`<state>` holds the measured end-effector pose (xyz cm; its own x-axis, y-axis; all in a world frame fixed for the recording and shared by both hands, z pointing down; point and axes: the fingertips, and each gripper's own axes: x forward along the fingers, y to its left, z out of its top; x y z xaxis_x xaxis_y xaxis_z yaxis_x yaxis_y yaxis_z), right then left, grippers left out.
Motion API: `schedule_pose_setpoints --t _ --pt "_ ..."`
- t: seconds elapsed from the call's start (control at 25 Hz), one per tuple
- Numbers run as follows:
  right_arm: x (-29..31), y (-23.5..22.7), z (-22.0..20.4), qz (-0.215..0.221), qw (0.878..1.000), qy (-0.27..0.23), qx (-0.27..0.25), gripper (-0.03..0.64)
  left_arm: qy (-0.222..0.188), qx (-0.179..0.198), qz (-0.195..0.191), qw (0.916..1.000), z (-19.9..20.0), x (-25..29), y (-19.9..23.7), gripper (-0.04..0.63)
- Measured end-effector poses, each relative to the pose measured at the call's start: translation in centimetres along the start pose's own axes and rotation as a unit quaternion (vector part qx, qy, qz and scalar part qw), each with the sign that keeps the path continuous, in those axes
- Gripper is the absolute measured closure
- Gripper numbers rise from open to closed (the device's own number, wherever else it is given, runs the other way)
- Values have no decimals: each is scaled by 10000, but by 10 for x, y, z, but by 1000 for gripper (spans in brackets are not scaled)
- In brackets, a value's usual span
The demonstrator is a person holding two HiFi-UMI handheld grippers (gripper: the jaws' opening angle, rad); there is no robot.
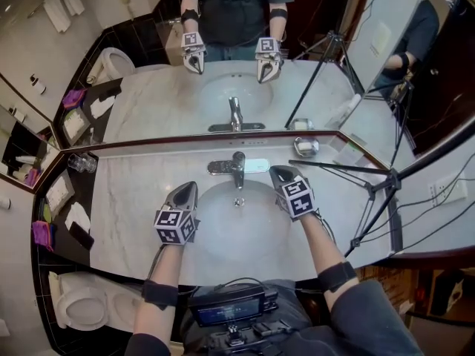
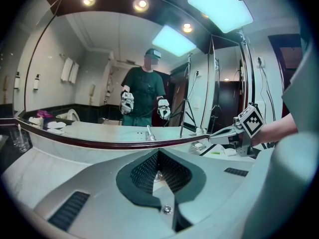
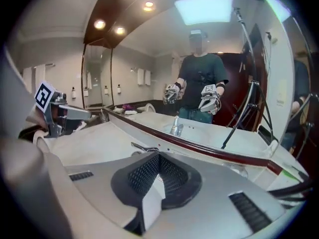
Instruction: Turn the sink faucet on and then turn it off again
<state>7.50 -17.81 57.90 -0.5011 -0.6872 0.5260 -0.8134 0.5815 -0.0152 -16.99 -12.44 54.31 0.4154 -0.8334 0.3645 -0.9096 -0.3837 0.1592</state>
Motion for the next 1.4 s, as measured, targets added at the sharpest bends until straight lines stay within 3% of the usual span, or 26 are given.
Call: schedule_pose_setpoints --t 0.16,0.28,0.52,0.8,1.04,1.28,1.4 --pt "-25 -5 -12 -23 9956 -271 893 598 -8 -37 -20 10000 1 -5 -1 595" --pt "-40 -9 -21 -78 9918 -357 1229 598 -19 -25 -44 10000 2 -7 -3 595" --pt "-51 -11 -33 -102 9870 -477 1533 598 -69 -28 -154 9999 5 -9 -7 595" --pt "-51 -7 -34 -8 9883 -524 1432 597 -87 47 -213 9997 5 -9 -11 595" --pt "-40 -4 -30 -99 9956 -498 786 595 -74 16 -148 9999 4 -9 -7 595" --pt "-24 3 -12 -442 9958 -317 -733 587 -18 42 -82 10000 2 -8 -1 595" --pt "-5 12 -10 -380 9871 -134 -1550 528 1 33 -47 10000 1 -8 2 595"
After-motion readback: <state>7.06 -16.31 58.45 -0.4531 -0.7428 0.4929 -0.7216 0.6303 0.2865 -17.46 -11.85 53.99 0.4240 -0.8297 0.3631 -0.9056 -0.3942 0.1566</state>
